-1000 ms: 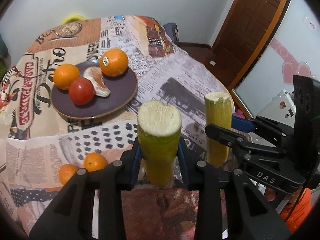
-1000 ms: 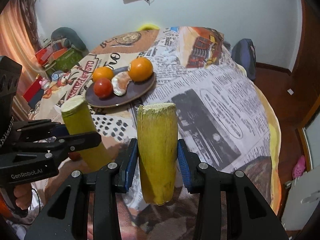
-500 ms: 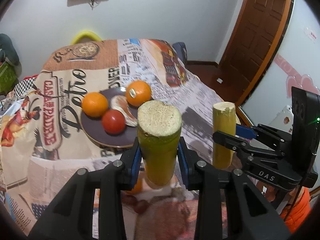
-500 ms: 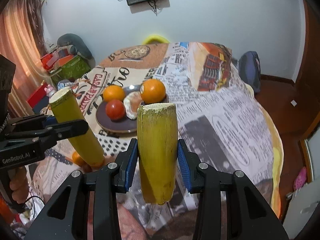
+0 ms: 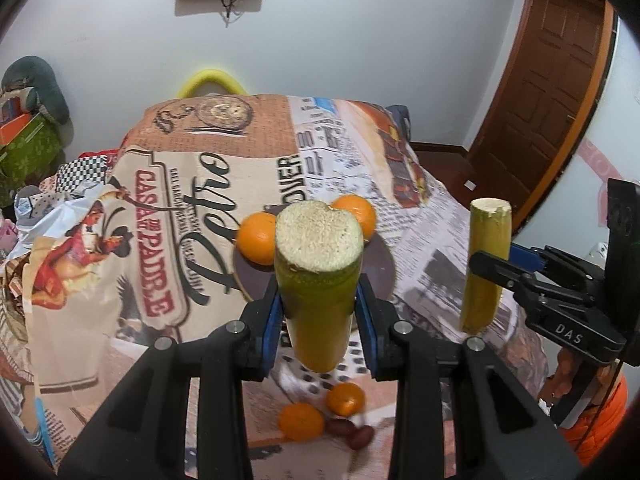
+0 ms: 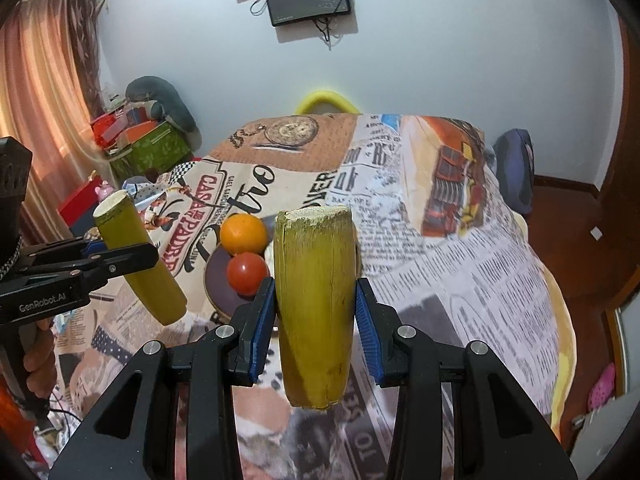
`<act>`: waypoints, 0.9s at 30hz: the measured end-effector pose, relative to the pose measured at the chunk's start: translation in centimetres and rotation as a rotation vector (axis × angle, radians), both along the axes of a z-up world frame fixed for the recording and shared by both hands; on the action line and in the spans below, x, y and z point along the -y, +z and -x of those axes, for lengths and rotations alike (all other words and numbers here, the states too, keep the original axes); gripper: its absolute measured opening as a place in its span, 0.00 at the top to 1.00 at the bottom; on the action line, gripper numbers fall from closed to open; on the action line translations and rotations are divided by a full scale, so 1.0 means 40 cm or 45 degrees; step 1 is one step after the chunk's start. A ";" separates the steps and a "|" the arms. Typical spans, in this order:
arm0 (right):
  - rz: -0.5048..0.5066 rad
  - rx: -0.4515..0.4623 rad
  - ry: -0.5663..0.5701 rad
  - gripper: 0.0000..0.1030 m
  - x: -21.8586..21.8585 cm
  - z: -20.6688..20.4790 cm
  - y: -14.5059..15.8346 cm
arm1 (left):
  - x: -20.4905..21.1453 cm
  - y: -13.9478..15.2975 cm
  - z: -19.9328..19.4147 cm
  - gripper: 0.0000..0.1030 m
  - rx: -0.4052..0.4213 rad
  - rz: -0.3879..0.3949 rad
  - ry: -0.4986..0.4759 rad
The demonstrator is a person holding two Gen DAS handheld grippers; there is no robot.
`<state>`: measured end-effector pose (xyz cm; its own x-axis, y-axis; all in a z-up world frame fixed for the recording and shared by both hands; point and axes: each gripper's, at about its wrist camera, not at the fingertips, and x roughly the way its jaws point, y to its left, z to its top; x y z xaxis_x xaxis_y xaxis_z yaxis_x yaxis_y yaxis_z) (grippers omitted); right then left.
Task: Organize fruits
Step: 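Lower the banana and corn cob onto the purple plate and open both tools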
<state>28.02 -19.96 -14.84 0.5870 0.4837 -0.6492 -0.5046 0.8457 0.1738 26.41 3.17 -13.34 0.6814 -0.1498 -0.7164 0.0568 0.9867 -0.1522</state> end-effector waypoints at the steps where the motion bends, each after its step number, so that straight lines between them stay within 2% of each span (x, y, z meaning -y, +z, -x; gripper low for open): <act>1: -0.003 0.002 0.006 0.65 -0.012 -0.008 -0.002 | -0.011 -0.002 -0.005 0.67 0.000 -0.003 0.011; 8: -0.036 -0.019 0.038 0.65 -0.061 -0.049 -0.026 | -0.058 -0.040 -0.054 0.67 -0.024 0.009 0.056; 20: 0.061 -0.030 0.092 0.65 -0.142 -0.130 -0.085 | -0.074 -0.118 -0.158 0.67 -0.070 -0.032 0.052; 27: 0.094 -0.026 0.095 0.65 -0.165 -0.159 -0.108 | -0.061 -0.127 -0.188 0.67 -0.048 -0.066 0.027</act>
<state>34.37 -13.37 -19.17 0.5372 0.4758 -0.6965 -0.5637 0.8167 0.1232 33.93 5.62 -18.43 0.6562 -0.0980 -0.7482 0.0312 0.9942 -0.1029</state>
